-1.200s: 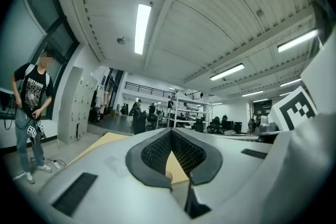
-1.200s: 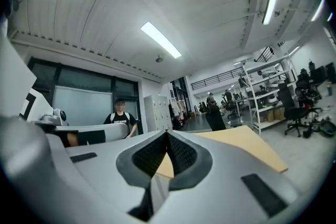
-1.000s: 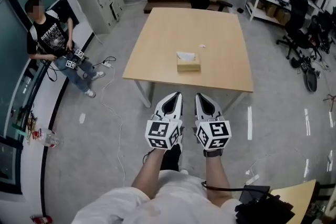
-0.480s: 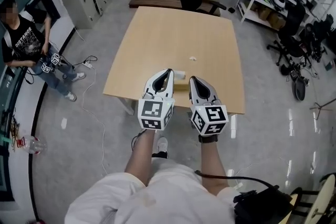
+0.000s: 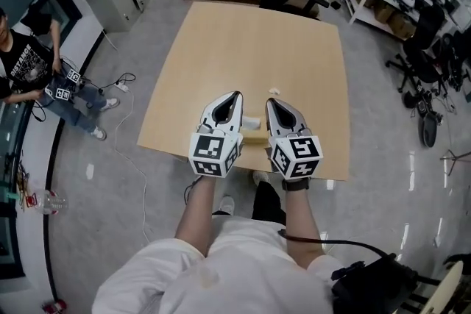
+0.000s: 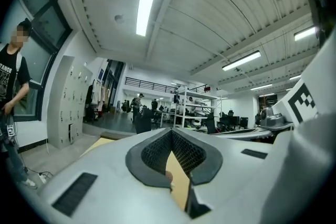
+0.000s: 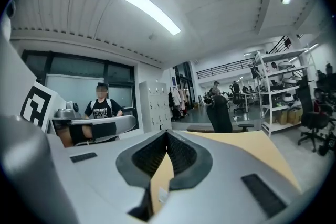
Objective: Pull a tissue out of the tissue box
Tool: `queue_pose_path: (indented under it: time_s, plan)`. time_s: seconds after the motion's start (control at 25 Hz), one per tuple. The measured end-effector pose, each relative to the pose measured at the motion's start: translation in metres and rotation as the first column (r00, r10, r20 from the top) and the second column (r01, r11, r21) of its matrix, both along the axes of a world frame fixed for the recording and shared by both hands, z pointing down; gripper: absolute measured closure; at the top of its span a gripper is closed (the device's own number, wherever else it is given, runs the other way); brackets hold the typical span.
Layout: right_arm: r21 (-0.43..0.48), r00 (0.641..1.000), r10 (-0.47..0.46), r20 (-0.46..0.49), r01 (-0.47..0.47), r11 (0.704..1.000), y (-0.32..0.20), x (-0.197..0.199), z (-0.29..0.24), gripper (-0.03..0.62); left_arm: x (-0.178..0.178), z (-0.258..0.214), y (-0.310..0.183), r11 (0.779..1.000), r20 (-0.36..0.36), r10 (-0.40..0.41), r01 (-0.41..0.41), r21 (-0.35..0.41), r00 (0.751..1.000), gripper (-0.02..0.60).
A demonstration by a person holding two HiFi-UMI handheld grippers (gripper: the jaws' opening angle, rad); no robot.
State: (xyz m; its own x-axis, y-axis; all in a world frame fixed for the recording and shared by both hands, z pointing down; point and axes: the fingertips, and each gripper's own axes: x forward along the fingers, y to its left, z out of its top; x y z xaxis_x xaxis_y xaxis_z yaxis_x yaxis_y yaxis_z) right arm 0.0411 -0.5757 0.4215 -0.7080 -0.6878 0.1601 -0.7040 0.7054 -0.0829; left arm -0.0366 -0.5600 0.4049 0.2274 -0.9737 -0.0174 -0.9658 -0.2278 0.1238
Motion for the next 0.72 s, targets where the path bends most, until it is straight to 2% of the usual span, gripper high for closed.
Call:
queue_pose_path:
  time_s: [0.2, 0.32, 0.4, 0.52, 0.72]
  plan:
    - [-0.081, 0.991, -0.118, -0.064, 0.112, 0.990, -0.049, -0.011, 0.031, 0.592, -0.014, 0.024, -0.043, 0.996, -0.021, -0.063, 0.062, -0.062, 0.998, 0.580]
    - [-0.134, 0.974, -0.176, -0.144, 0.157, 0.978, -0.066, -0.020, 0.063, 0.592, -0.027, 0.046, -0.056, 0.987, -0.034, -0.120, 0.115, -0.115, 0.992, 0.580]
    - [-0.153, 0.955, -0.213, -0.206, 0.183, 0.971, -0.071, -0.027, 0.085, 0.592, -0.033, 0.063, -0.061, 0.979, -0.040, -0.147, 0.139, -0.150, 0.988, 0.580]
    - [-0.202, 0.926, -0.284, -0.250, 0.237, 0.950, -0.067, -0.039, 0.123, 0.591, -0.039, 0.094, -0.064, 0.964, -0.047, -0.176, 0.162, -0.209, 0.983, 0.580]
    - [-0.275, 0.850, -0.385, -0.360, 0.298, 0.914, -0.049, -0.054, 0.183, 0.588, -0.051, 0.134, -0.056, 0.939, -0.061, -0.218, 0.192, -0.286, 0.974, 0.580]
